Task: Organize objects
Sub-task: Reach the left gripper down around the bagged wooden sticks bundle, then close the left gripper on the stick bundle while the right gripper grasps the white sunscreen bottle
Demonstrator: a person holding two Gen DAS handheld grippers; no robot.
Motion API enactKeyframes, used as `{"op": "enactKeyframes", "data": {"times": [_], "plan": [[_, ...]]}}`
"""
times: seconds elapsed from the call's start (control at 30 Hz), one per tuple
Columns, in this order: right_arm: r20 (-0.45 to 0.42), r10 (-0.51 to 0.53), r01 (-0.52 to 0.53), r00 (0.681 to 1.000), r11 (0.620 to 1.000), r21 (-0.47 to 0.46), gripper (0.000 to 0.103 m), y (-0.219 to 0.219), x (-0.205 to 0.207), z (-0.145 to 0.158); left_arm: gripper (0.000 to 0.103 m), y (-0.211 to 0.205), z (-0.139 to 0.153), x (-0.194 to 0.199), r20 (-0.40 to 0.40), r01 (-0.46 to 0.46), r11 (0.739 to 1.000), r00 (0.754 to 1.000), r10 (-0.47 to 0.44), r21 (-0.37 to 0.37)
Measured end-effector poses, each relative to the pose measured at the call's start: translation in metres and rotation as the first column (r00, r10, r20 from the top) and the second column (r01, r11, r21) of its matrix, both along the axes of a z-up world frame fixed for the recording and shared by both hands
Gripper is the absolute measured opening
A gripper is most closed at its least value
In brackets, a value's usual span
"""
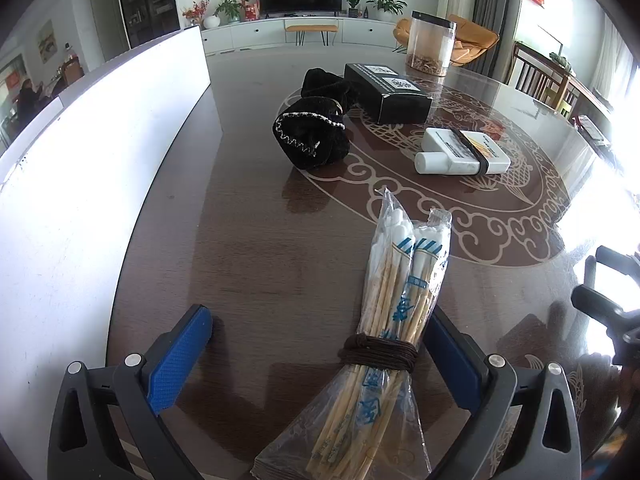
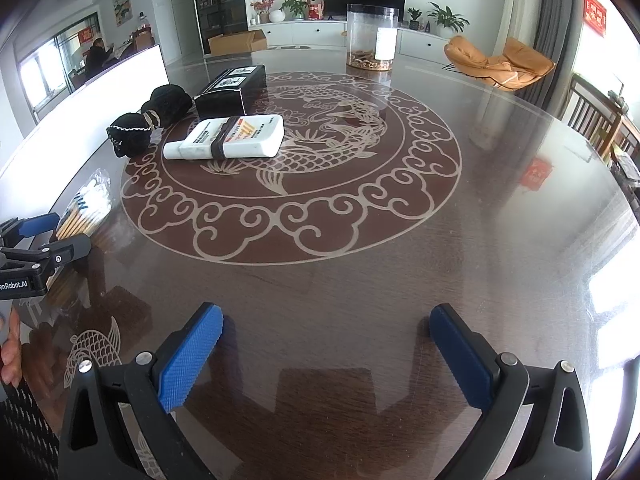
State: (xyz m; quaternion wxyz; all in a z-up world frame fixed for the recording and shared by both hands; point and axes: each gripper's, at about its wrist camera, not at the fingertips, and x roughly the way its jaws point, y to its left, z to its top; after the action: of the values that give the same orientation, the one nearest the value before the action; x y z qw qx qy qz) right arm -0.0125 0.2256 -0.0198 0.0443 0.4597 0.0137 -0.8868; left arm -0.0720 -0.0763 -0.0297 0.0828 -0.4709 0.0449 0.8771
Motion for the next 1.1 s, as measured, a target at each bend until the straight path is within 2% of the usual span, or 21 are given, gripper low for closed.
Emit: {"op": "enactKeyframes", "data": {"times": [0.07, 0.1, 0.13, 0.17, 0.2, 0.27, 0.33, 0.43, 0.5, 0.57, 0.63, 0.7, 0.73, 0.77, 0.93, 1.07, 1.1], "plan": [[-0.021, 0.126, -0.127, 0.992, 0.988, -0.090, 0.101, -0.002, -0.006, 0.008, 0.103, -0.002, 0.001, 0.004, -0.001, -0.001, 1.000, 1.000, 0.001, 0.000], [-0.041, 0.151, -0.154, 0.988, 0.986, -0.062, 0.101, -0.003, -0.010, 0.014, 0.103, -0.002, 0.001, 0.004, -0.001, 0.000, 1.000, 1.000, 0.000, 0.000], [-0.084, 0.204, -0.203, 0.975, 0.979, 0.016, 0.102, -0.010, -0.018, 0.024, 0.103, -0.002, 0.001, 0.004, -0.001, -0.001, 1.000, 1.000, 0.001, 0.000], [-0.111, 0.263, -0.257, 0.958, 0.964, 0.064, 0.102, -0.016, -0.024, 0.032, 0.103, -0.002, 0.001, 0.004, -0.001, -0.001, 1.000, 1.000, 0.001, 0.000], [-0.123, 0.352, -0.341, 0.928, 0.934, 0.107, 0.102, -0.025, -0.035, 0.040, 0.103, -0.002, 0.001, 0.004, -0.001, -0.001, 1.000, 1.000, 0.001, 0.000], [-0.075, 0.513, -0.494, 0.855, 0.850, 0.181, 0.102, -0.043, -0.064, 0.046, 0.103, -0.002, 0.001, 0.004, -0.001, -0.001, 1.000, 1.000, 0.001, 0.000], [0.033, 0.621, -0.613, 0.783, 0.762, 0.209, 0.102, -0.058, -0.100, 0.041, 0.103, -0.002, 0.000, 0.004, -0.001, -0.001, 1.000, 1.000, 0.001, 0.000], [0.167, 0.673, -0.692, 0.721, 0.685, 0.229, 0.101, -0.075, -0.137, 0.026, 0.103, -0.002, 0.000, 0.004, -0.002, 0.001, 1.000, 1.000, -0.001, 0.002], [0.196, 0.683, -0.710, 0.704, 0.665, 0.234, 0.101, -0.083, -0.154, 0.021, 0.103, -0.002, 0.001, 0.004, -0.002, 0.004, 1.000, 1.000, -0.004, 0.002], [0.203, 0.679, -0.708, 0.706, 0.674, 0.209, 0.101, -0.090, -0.171, 0.019, 0.103, -0.002, 0.001, 0.003, -0.002, 0.005, 1.000, 1.000, -0.005, 0.004], [0.234, 0.665, -0.699, 0.709, 0.705, 0.118, 0.101, -0.093, -0.182, 0.015, 0.103, -0.002, 0.001, 0.003, -0.002, 0.006, 1.000, 1.000, -0.006, 0.004], [0.278, 0.665, -0.697, 0.693, 0.717, 0.022, 0.101, -0.095, -0.185, 0.010, 0.103, -0.002, 0.001, 0.004, -0.002, 0.005, 1.000, 1.000, -0.005, 0.004], [0.294, 0.658, -0.693, 0.693, 0.721, 0.018, 0.097, -0.097, -0.184, 0.006, 0.103, -0.002, 0.001, 0.004, -0.002, 0.005, 1.000, 1.000, -0.005, 0.004], [0.282, 0.654, -0.693, 0.702, 0.719, 0.057, 0.093, -0.098, -0.179, 0.006, 0.103, -0.002, 0.001, 0.004, -0.002, 0.005, 1.000, 1.000, -0.005, 0.004], [0.240, 0.618, -0.644, 0.749, 0.764, 0.044, 0.057, -0.092, -0.149, 0.016, 0.103, -0.003, 0.001, 0.005, -0.002, 0.005, 1.000, 1.000, -0.005, 0.003], [0.263, 0.531, -0.557, 0.805, 0.830, 0.031, 0.055, -0.080, -0.122, 0.017, 0.103, -0.002, 0.002, 0.004, 0.010, 0.017, 1.000, 1.000, -0.017, -0.006], [0.270, 0.519, -0.549, 0.811, 0.835, 0.042, 0.055, -0.078, -0.116, 0.017, 0.103, -0.001, 0.002, 0.002, 0.022, 0.028, 1.000, 0.999, -0.028, -0.011]]}}
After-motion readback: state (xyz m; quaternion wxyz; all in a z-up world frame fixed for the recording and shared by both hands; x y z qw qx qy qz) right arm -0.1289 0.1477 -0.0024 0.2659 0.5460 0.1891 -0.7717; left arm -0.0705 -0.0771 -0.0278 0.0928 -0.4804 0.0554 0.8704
